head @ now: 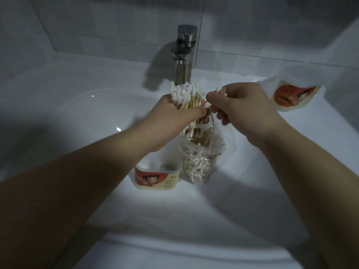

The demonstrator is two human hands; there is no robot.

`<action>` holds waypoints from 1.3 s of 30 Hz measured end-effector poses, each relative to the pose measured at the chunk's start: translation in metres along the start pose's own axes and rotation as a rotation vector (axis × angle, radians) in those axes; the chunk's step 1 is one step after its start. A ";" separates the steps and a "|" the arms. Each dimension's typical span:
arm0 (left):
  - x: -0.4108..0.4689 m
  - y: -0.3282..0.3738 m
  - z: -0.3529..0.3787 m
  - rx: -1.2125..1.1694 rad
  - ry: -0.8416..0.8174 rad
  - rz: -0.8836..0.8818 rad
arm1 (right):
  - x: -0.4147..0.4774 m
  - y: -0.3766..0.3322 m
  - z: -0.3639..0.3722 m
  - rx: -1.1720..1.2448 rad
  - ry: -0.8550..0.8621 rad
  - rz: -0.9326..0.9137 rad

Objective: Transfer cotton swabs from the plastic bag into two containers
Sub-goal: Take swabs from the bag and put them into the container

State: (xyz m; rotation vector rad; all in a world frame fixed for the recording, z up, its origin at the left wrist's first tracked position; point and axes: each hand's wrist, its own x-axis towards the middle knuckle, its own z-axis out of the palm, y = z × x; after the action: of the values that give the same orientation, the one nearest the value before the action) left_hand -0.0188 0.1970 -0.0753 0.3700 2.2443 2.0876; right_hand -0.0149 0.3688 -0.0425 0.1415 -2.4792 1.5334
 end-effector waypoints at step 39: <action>0.007 0.001 0.002 -0.175 0.129 -0.087 | -0.003 0.007 0.003 0.145 -0.157 -0.014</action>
State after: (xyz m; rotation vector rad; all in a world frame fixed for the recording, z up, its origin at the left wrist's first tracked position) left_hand -0.0248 0.2008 -0.0738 0.1291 2.0765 2.2996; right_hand -0.0135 0.3685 -0.0505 0.3142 -2.4747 1.7593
